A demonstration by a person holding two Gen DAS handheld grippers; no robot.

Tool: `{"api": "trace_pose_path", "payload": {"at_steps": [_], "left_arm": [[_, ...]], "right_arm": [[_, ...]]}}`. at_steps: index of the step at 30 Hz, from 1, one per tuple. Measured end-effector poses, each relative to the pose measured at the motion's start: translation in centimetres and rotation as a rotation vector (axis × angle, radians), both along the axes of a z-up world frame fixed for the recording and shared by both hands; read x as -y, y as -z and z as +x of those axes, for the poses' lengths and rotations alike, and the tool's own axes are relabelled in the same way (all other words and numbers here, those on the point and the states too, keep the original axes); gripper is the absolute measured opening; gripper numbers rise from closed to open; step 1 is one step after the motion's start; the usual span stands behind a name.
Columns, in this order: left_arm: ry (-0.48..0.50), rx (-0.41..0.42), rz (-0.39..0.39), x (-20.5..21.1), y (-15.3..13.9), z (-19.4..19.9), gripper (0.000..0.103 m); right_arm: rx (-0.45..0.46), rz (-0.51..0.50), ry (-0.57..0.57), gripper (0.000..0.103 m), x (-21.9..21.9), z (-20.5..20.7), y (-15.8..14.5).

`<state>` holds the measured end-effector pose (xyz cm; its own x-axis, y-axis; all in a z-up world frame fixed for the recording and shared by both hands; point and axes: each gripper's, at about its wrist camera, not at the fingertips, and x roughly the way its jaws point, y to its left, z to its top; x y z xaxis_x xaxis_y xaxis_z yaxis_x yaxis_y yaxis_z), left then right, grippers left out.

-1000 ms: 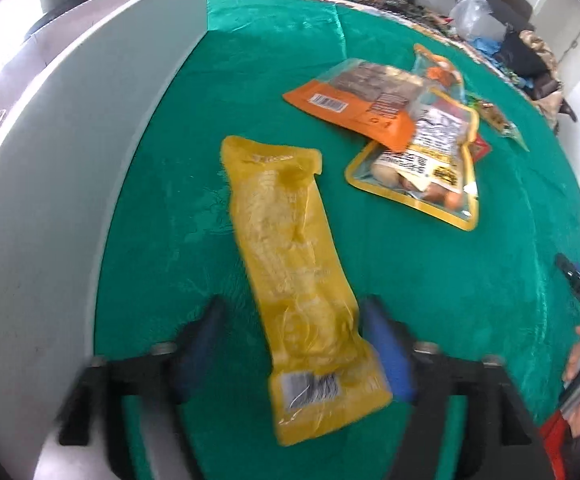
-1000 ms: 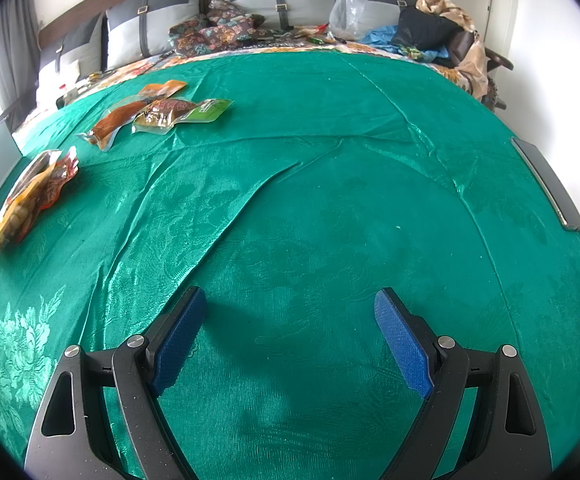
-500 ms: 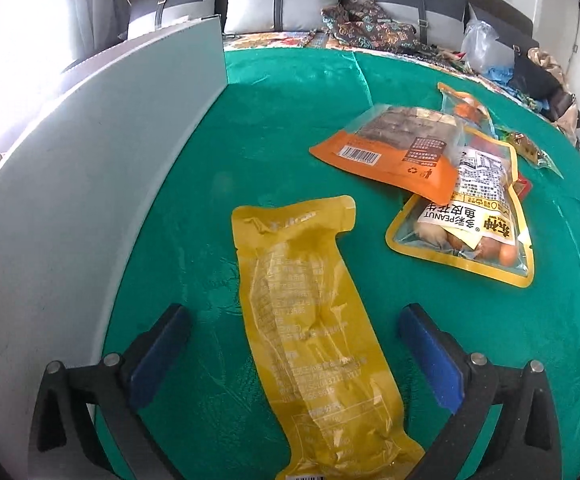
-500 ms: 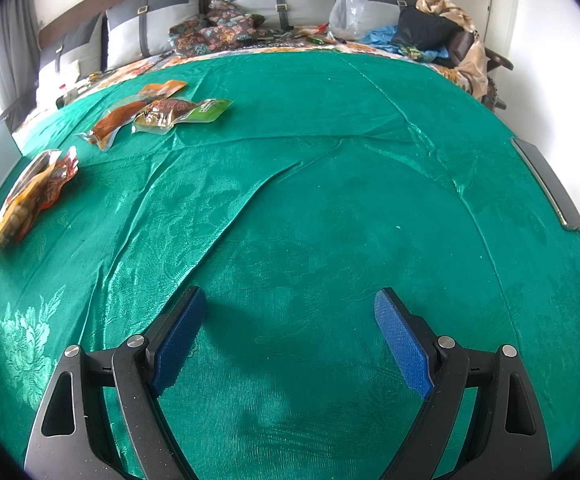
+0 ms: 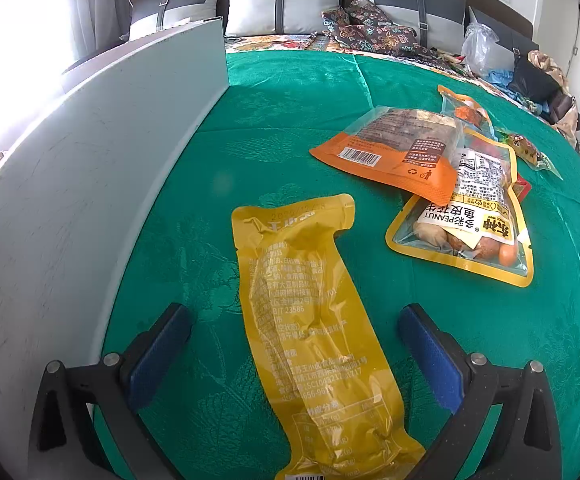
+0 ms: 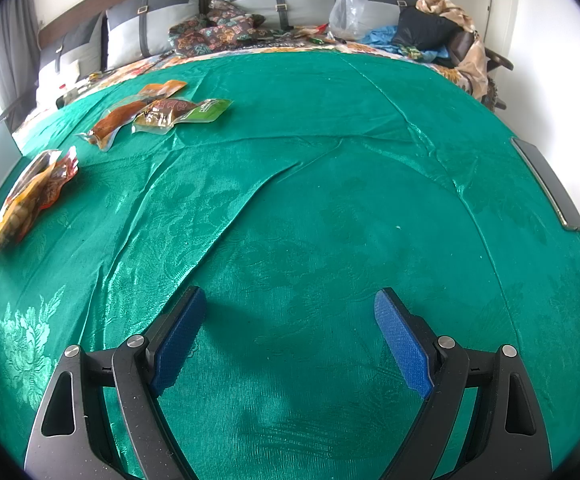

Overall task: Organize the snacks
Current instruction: 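Move the open left tool over the yellow sausage pack, then grasp the yellow sausage pack with the left tool while right tool grasps green-labelled fish snack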

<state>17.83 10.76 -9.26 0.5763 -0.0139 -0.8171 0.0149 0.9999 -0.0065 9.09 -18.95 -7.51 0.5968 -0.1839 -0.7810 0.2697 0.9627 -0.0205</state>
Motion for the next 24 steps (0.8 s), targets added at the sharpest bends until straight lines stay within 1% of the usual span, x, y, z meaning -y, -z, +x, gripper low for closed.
{"api": "trace_pose_path", "payload": {"at_steps": [21,24], "left_arm": [[0.0,0.001,-0.001,-0.09,-0.01,-0.11,0.103],[0.0,0.001,-0.001,-0.07,-0.01,-0.11,0.103]], "right_arm": [[-0.001,-0.001,0.001,0.089,-0.06,-0.03,0.0],[-0.002,0.002,0.002,0.091,-0.03,0.09,0.03]]}}
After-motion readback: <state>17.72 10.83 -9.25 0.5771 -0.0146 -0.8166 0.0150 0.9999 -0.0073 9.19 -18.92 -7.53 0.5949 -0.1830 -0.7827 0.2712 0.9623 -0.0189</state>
